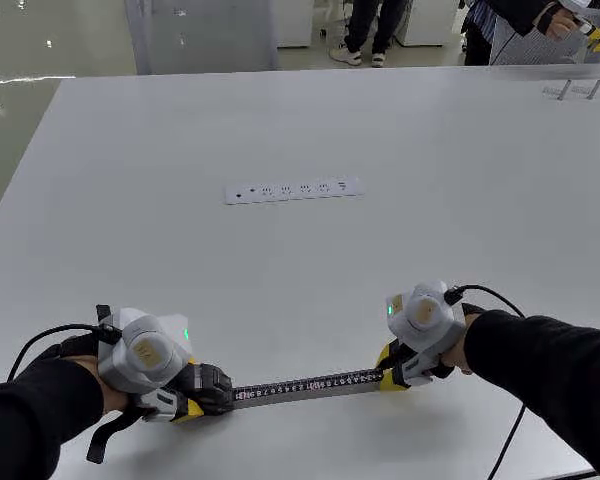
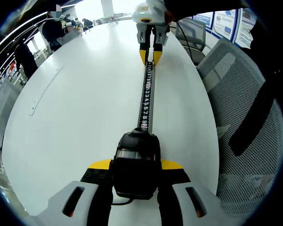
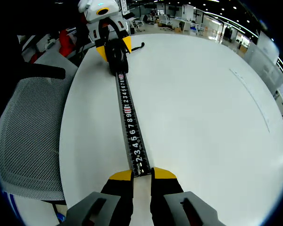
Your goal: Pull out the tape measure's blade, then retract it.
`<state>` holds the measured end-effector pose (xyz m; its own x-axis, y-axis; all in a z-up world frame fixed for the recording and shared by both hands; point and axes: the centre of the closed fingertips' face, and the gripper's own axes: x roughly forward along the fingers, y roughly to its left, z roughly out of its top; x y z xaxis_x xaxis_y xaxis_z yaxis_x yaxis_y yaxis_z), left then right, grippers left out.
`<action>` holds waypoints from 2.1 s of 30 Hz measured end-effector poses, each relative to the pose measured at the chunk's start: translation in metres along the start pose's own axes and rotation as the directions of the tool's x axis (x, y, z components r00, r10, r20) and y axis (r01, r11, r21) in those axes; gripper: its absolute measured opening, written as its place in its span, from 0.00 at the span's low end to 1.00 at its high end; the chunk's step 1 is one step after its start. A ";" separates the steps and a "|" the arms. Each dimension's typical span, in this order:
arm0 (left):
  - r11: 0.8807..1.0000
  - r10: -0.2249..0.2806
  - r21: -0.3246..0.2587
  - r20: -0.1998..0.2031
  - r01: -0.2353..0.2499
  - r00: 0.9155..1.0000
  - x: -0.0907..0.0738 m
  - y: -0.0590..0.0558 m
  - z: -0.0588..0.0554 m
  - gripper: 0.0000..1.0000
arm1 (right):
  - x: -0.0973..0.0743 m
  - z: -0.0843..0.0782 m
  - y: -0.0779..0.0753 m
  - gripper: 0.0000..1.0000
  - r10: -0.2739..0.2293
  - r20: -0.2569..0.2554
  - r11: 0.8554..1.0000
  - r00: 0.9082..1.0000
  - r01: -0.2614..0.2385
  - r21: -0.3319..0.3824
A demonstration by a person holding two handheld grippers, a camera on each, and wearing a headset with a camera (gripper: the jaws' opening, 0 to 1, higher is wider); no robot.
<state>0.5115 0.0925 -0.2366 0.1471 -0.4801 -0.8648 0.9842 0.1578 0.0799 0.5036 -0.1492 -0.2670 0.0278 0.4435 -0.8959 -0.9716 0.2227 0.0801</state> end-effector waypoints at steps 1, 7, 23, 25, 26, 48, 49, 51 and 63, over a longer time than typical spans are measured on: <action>1.000 0.000 0.000 0.000 0.000 1.000 0.000 0.000 0.000 0.31 | -0.001 -0.001 0.000 0.09 -0.001 -0.001 1.000 1.000 0.001 0.002; 1.000 0.000 0.000 0.000 0.000 1.000 0.000 0.000 0.000 0.31 | -0.004 -0.006 -0.002 0.09 -0.003 -0.003 1.000 1.000 0.003 0.006; 1.000 -0.001 0.000 0.001 0.001 1.000 0.000 0.000 0.000 0.31 | -0.008 -0.015 -0.004 0.09 -0.011 -0.012 1.000 1.000 0.011 0.017; 1.000 -0.002 0.000 0.001 0.002 1.000 0.000 0.000 0.000 0.31 | -0.008 -0.015 -0.004 0.09 -0.010 -0.012 1.000 1.000 0.011 0.017; 1.000 -0.002 0.000 0.001 0.002 1.000 0.000 0.000 0.000 0.31 | -0.008 -0.015 -0.004 0.09 -0.011 -0.012 1.000 1.000 0.011 0.018; 1.000 -0.003 -0.003 0.015 0.003 1.000 0.001 0.000 0.001 0.31 | -0.005 -0.014 -0.004 0.11 -0.012 -0.086 1.000 0.996 0.010 -0.022; 1.000 -0.003 -0.003 0.015 0.003 1.000 0.001 0.000 0.001 0.31 | -0.005 -0.015 -0.004 0.11 -0.014 -0.090 1.000 0.996 0.011 -0.029; 1.000 -0.003 -0.003 0.015 0.003 1.000 0.001 0.001 0.001 0.31 | -0.005 -0.015 -0.003 0.11 -0.018 -0.096 0.999 0.995 0.014 -0.047; 1.000 -0.007 -0.012 0.013 0.007 1.000 0.002 0.001 0.001 0.31 | -0.005 -0.014 -0.003 0.12 -0.024 -0.133 0.992 0.991 0.008 -0.123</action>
<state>0.5132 0.0914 -0.2378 0.1414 -0.4928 -0.8586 0.9840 0.1649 0.0674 0.5028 -0.1643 -0.2691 0.0202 0.3189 -0.9476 -0.9929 0.1177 0.0185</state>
